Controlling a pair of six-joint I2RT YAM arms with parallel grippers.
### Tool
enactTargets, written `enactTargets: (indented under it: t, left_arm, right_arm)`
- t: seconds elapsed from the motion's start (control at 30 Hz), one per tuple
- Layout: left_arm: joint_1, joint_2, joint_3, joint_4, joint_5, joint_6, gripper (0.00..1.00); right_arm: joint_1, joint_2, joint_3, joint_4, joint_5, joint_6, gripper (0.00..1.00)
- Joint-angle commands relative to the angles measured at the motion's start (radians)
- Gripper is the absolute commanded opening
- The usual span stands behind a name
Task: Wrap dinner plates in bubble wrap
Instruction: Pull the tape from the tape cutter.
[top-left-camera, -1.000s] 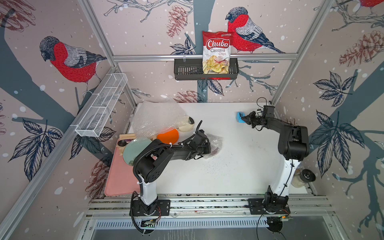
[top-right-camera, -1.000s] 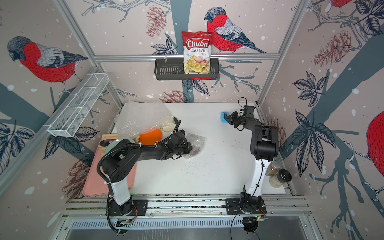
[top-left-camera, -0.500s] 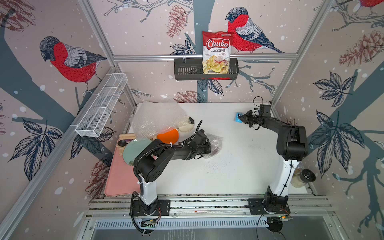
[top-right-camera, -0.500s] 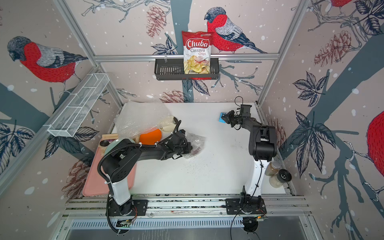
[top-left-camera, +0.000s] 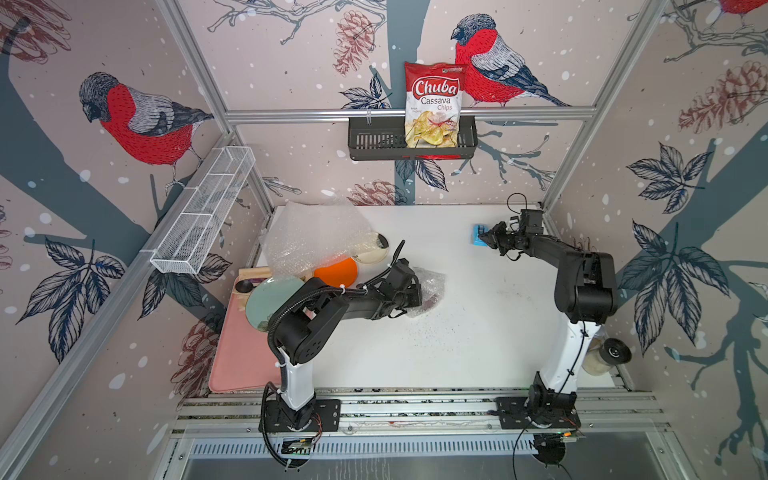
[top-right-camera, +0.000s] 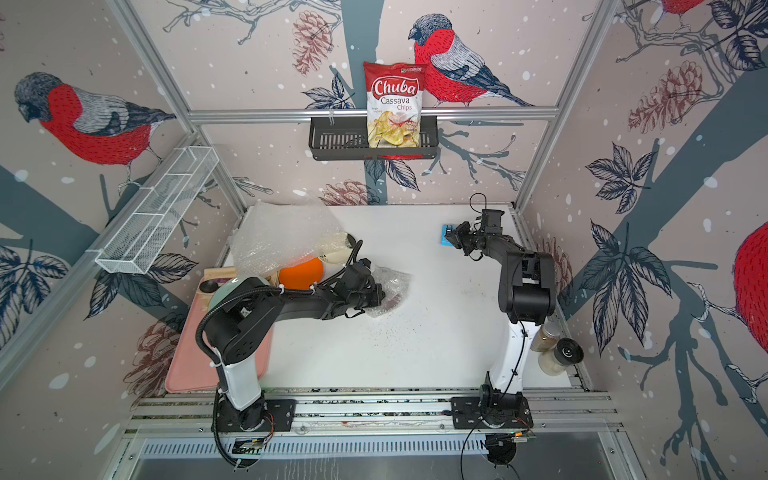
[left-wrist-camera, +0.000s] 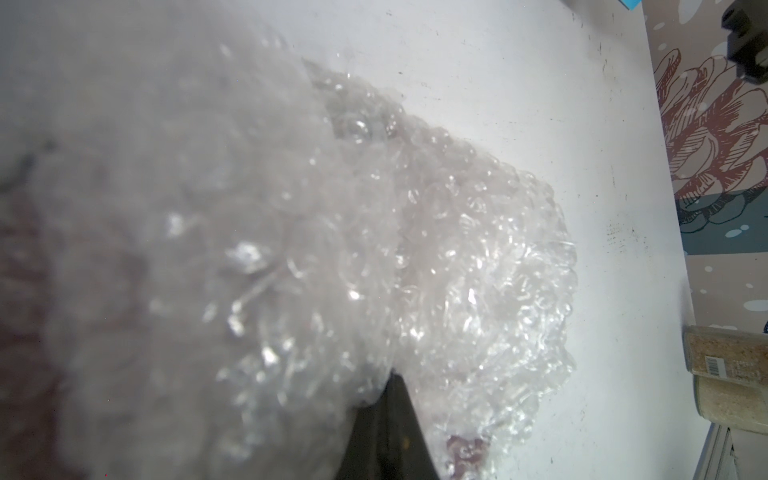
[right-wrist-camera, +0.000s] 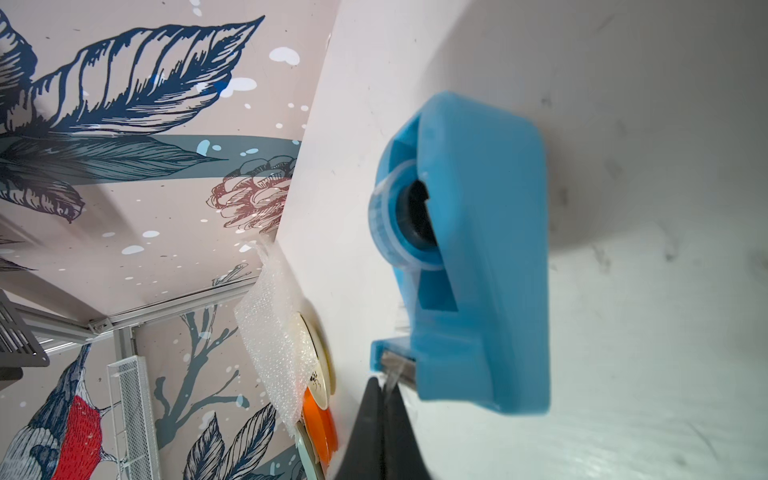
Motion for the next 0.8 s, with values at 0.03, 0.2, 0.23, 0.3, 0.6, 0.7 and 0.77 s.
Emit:
enactTargets:
  t: [0.03,0.2,0.23,0.3,0.6,0.7,0.77]
  left_arm:
    - [0.005,0.016,-0.016,-0.221,-0.09,-0.004,0.0]
    - [0.004,0.018,-0.016,-0.219,-0.093,-0.01,0.0]
    - [0.004,0.019,-0.016,-0.22,-0.093,-0.01,0.0]
    - [0.004,0.019,-0.012,-0.229,-0.092,-0.006,0.0]
    - [0.004,0.011,-0.018,-0.229,-0.101,-0.012,0.0]
    - [0.004,0.015,-0.016,-0.234,-0.097,-0.011,0.0]
    - [0.004,0.013,-0.021,-0.23,-0.099,-0.013,0.0]
  right_arm:
    - [-0.018,0.061,0.131,-0.129,-0.078,-0.077,0.0]
    - [-0.021,0.085,0.139,-0.164,-0.095,-0.096,0.0]
    - [-0.021,0.06,0.111,-0.118,-0.07,-0.069,0.0]
    - [0.01,-0.037,-0.029,0.068,0.052,-0.019,0.0]
    - [-0.014,0.046,0.1,-0.084,-0.058,-0.056,0.0]
    - [-0.015,-0.008,0.061,-0.019,-0.017,-0.04,0.0]
    - [-0.015,0.006,0.094,-0.065,-0.043,-0.062,0.0]
